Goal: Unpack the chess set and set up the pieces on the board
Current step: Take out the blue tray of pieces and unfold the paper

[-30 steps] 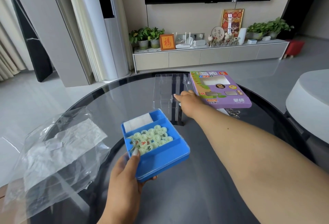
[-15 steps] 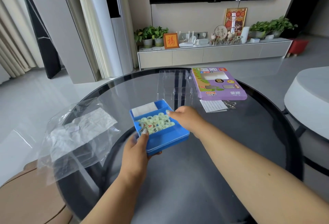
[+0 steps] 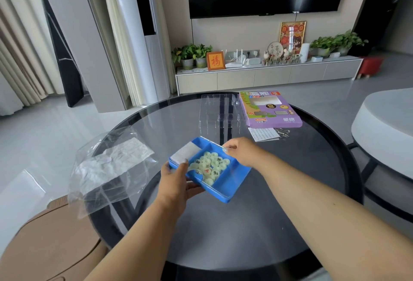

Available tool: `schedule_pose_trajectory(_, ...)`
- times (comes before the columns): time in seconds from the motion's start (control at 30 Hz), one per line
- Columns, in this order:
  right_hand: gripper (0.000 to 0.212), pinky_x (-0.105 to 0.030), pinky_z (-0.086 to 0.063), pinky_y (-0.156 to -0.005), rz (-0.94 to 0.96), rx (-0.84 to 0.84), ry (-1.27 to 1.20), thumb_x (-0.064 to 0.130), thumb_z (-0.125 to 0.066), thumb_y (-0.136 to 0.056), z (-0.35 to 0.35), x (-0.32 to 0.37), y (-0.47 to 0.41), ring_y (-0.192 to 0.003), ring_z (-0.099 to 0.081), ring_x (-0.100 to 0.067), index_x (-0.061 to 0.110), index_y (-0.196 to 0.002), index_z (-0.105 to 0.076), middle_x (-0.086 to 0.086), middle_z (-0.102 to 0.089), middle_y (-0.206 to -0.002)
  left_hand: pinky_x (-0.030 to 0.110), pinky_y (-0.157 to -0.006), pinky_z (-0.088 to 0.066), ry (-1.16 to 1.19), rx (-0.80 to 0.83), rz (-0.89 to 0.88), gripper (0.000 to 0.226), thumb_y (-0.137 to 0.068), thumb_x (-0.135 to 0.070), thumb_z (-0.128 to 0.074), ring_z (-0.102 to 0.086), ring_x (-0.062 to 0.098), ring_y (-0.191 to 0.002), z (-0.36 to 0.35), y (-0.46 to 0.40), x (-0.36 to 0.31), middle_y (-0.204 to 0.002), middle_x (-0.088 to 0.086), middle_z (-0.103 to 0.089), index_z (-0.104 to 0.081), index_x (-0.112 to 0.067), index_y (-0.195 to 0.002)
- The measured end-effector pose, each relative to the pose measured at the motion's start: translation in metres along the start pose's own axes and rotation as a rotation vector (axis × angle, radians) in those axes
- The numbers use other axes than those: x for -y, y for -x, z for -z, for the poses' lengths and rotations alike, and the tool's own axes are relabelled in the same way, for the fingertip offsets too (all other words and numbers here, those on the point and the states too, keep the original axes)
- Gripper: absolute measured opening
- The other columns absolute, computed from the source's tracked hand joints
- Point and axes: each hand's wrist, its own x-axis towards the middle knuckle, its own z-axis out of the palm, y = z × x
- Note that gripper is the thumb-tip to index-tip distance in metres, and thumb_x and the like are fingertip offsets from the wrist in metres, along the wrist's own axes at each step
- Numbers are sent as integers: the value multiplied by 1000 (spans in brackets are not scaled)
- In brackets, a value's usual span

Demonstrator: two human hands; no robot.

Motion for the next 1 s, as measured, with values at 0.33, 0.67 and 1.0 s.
schedule_pose_trajectory(0.33, 40, -33, -52, -81, 470, -299, 566, 23, -85, -61, -65, 28, 82, -92, -58, -29, 8, -89, -61, -8, -60, -93, 30, -52, -56, -66, -170, -4, 14, -91, -6, -46, -69, 37, -72, 4, 19, 13, -91, 30, -66, -56, 4, -88)
schedule_pose_trajectory(0.67, 58, -32, -37, -94, 288, 0, 669, 39, -72, -79, -37, 41, 77, -115, -44, -27, 6, -119, -46, -10, -49, -121, 33, -59, -58, -312, -125, -110, 30, -95, -22, -51, -70, 25, -62, 10, 23, 25, -94, 17, -66, -41, -8, -120)
schedule_pose_trajectory(1.0, 32, -26, -38, -90, 393, -214, 493, 31, -71, -82, -44, 11, 88, -109, -42, -19, 14, -103, -54, 1, -51, -112, 35, -57, -59, -449, -149, -174, 26, -96, -29, -48, -63, 17, -44, 6, 27, 24, -73, 16, -64, -40, -11, -114)
